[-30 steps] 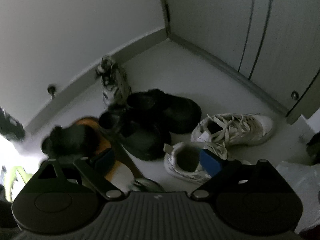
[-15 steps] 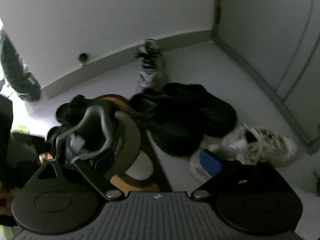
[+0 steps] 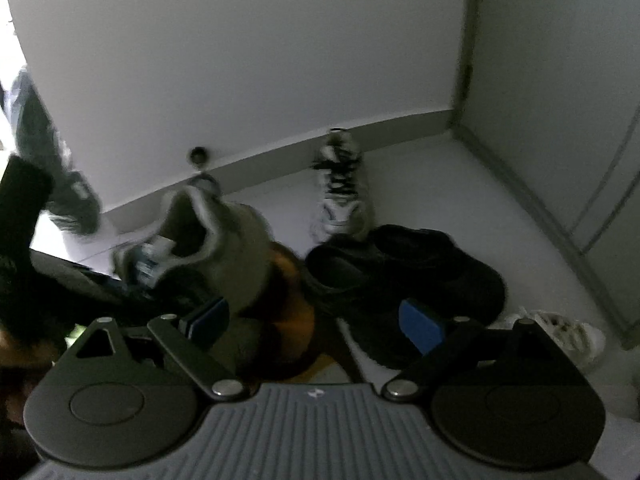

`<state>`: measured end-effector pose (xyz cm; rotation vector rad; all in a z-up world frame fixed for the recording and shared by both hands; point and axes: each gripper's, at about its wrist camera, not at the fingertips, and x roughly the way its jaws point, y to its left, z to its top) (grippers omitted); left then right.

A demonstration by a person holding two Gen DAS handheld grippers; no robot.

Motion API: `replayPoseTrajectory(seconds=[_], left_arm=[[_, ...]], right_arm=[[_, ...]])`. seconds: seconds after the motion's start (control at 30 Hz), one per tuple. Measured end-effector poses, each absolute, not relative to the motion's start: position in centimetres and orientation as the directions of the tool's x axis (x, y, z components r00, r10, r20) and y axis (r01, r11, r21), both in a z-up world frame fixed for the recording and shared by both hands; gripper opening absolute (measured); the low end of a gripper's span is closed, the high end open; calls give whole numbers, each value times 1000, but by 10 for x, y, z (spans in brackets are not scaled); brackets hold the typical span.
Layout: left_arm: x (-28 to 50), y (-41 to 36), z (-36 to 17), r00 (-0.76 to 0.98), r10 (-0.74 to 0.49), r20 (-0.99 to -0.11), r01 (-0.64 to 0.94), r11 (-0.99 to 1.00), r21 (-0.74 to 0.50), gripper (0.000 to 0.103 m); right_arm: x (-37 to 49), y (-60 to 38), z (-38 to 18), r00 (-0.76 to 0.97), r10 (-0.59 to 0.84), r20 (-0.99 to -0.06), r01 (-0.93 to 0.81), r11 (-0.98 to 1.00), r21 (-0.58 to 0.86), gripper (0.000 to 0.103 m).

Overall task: Organize scattered shoes
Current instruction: 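Lift the Aiduo sneaker with the left gripper and carry it toward the wall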

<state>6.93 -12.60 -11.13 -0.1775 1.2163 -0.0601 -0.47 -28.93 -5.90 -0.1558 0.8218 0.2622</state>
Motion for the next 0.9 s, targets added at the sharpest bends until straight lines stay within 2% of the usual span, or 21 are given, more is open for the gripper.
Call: replayPoseTrajectory(seconds=[0.07,0.2,0.4,0.53,0.63,0.9], left_arm=[[77,-120,-116,344,-136,-929,-54,985,-165,83],[99,-111,-126,354,-143,-924,-81,980,-182,83],[145,-97,-138,384,-153,-911,-169,958,-232,83],[180,-90,-149,424,-135,-895,-240,937,-255,83],[203,-89,-155,431,-103,-896,-293,924,-247,83],[238,-85,-183,413,-68,-908,-376,895,-238,82]], right_arm=[[-4,-287,-65,663,125,-739,-260,963,-71,95],[9,-285,-71,630,121,-767,-227,973,-33,95],[13,-298,-43,576,118,-809,-7,990,139,95],[14,-283,-13,546,82,-834,51,990,131,95],[15,-273,4,582,67,-810,158,968,194,95],[32,-255,-25,575,42,-817,78,991,106,95]])
